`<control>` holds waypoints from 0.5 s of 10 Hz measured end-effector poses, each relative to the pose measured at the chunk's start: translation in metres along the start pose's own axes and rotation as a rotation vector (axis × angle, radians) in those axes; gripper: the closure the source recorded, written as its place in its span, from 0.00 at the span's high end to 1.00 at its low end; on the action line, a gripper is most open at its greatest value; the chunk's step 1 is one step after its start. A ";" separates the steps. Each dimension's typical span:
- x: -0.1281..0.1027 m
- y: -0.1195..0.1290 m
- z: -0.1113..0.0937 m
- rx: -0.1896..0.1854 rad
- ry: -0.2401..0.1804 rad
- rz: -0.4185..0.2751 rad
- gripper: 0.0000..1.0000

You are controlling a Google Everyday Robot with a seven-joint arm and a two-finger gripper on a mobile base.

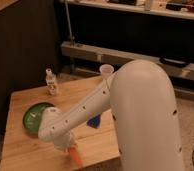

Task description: Drag the pepper across the table

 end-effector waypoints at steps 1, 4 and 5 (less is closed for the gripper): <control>-0.007 -0.006 0.000 0.002 -0.010 0.004 0.27; -0.024 -0.021 -0.005 0.009 -0.028 0.007 0.27; -0.029 -0.024 -0.007 0.012 -0.032 0.008 0.27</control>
